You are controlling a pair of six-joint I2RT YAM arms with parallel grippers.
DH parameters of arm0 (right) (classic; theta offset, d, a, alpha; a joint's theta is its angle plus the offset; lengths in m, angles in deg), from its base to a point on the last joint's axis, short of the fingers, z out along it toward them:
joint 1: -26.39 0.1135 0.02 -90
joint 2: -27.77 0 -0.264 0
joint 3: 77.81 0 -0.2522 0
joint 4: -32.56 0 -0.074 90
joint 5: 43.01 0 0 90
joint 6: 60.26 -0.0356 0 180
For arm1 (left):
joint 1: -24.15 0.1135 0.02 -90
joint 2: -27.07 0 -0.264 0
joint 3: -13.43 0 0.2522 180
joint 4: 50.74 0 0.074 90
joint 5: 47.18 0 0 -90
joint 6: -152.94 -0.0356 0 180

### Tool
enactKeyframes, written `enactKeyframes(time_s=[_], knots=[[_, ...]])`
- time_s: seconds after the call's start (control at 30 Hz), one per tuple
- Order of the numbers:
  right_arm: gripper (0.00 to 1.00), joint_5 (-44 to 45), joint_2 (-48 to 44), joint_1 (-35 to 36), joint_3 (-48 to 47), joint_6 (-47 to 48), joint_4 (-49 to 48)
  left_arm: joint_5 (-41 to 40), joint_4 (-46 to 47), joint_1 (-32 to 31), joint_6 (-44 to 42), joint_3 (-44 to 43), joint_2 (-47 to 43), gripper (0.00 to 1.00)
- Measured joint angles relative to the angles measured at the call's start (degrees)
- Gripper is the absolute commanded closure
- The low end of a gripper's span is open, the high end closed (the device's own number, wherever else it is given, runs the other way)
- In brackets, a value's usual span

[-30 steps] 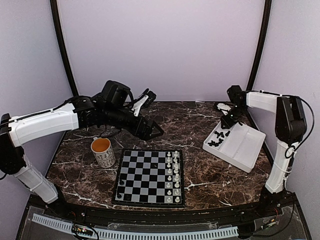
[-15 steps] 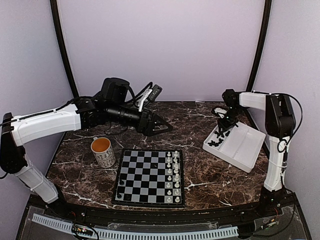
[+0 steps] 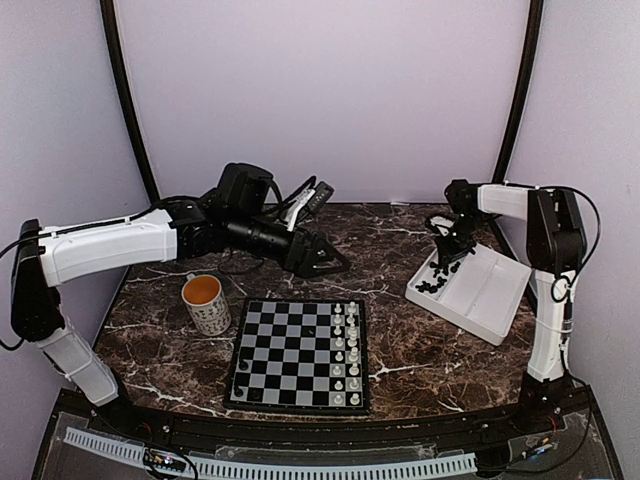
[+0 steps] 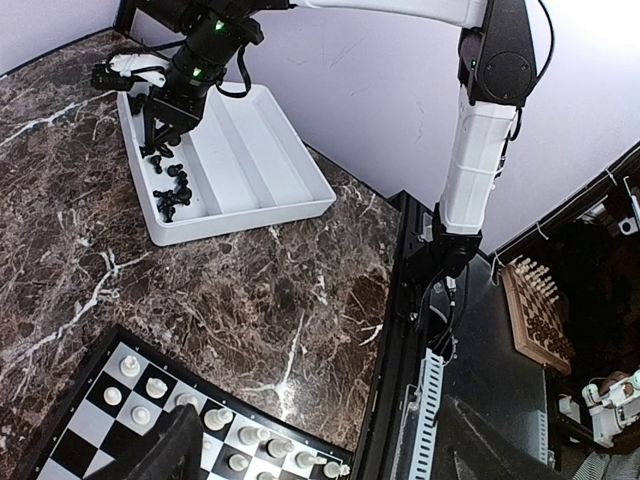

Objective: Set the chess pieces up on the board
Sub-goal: Pick up the king from the storage box.

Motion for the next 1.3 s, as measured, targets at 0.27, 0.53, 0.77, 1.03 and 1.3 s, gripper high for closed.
enactKeyframes(time_s=[0.27,0.53,0.77,1.03,1.3], knots=[[0.69,-1.97,0.00,-2.71,0.76,-1.64,-0.07,0.20,-1.01,0.00,0.31,-2.97,3.50,0.18],[0.74,-3.50,-0.39,-2.86,2.16,-2.12,-0.76,0.87,-1.20,0.00,1.38,-3.17,3.96,0.19],[0.84,-3.65,-0.44,-2.89,2.21,-2.69,-0.90,0.87,-1.20,0.00,1.57,-3.19,4.04,0.19],[0.87,-6.67,-6.43,-2.97,3.41,-3.80,-0.22,-3.17,-0.59,0.00,1.38,-3.61,4.74,0.19],[0.81,-12.28,-17.59,-3.67,3.50,-3.50,-0.26,-11.08,5.84,-0.28,1.51,-5.68,8.68,0.21]])
